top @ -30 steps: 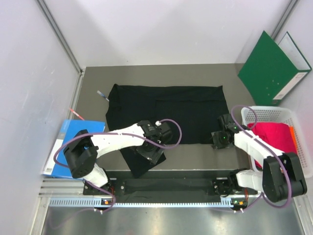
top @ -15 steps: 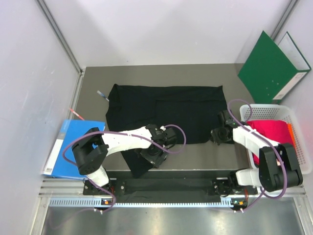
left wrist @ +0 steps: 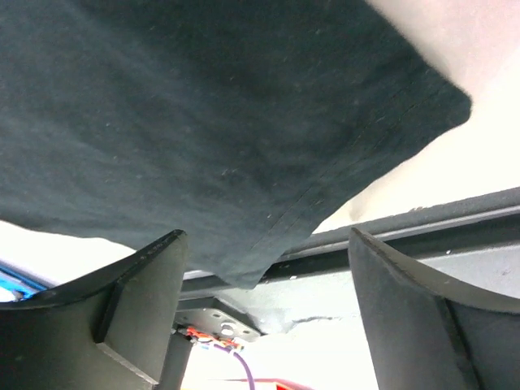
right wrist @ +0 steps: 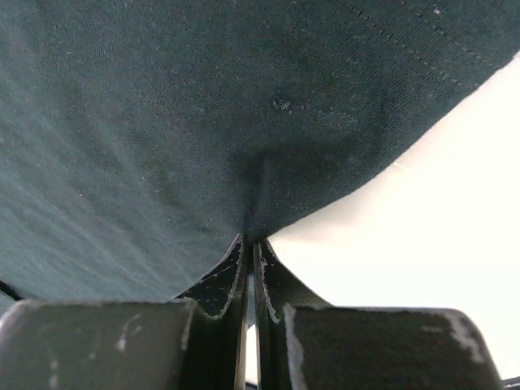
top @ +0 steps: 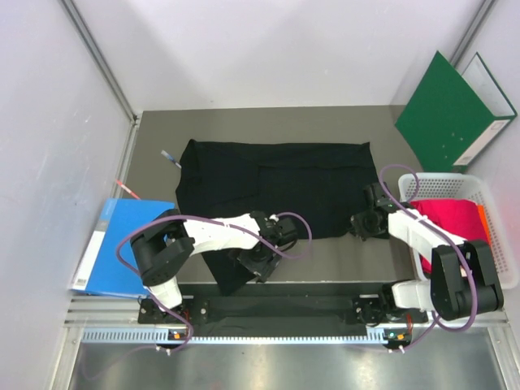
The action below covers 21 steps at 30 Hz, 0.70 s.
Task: Fold and stack the t-shirts
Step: Grap the side of the flattened tshirt closest away from the robot with both arms
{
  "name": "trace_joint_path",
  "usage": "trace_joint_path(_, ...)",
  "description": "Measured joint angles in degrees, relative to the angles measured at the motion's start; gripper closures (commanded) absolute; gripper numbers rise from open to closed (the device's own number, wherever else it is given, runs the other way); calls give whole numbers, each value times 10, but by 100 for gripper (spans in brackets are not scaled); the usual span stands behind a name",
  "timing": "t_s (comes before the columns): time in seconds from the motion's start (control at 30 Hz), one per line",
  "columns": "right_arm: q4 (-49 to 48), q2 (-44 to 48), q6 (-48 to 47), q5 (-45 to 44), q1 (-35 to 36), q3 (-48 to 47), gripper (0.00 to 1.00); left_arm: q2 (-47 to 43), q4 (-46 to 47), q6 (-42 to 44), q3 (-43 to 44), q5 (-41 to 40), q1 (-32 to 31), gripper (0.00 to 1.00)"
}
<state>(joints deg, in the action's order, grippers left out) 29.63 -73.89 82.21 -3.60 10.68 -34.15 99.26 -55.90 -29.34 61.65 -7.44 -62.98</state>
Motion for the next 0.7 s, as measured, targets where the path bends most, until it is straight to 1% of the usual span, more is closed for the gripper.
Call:
trace_joint_path(0.07, 0, 0, 0, 1, 0, 0, 100, 6, 5, -3, 0, 0, -2, 35)
trace_joint_path(0.1, 0, 0, -1, 2, 0, 0, 100, 11, 7, -6, 0, -2, -2, 51)
trace_joint_path(0.17, 0, 0, -2, 3, -1, 0, 100, 21, 9, -10, 1, 1, -2, 65)
trace_joint_path(0.2, 0, 0, -2, 4, -1, 0, 100, 25, 8, -16, 3, 0, -2, 75)
trace_joint_path(0.23, 0, 1, -2, 4, -1, 0, 100, 29, 6, -20, 5, -1, -3, 94)
trace_joint_path(0.27, 0, 2, -2, 5, -1, 0, 100, 34, 3, -24, 7, -3, -5, 100)
trace_joint_path(0.57, 12, 26, -19, 11, -5, 0, 100, 41, -31, -55, 3, -48, -5, 100)
trace_joint_path(0.7, 29, 42, -35, 18, -5, -4, 100, 23, -72, -71, 0, -74, 0, 100)
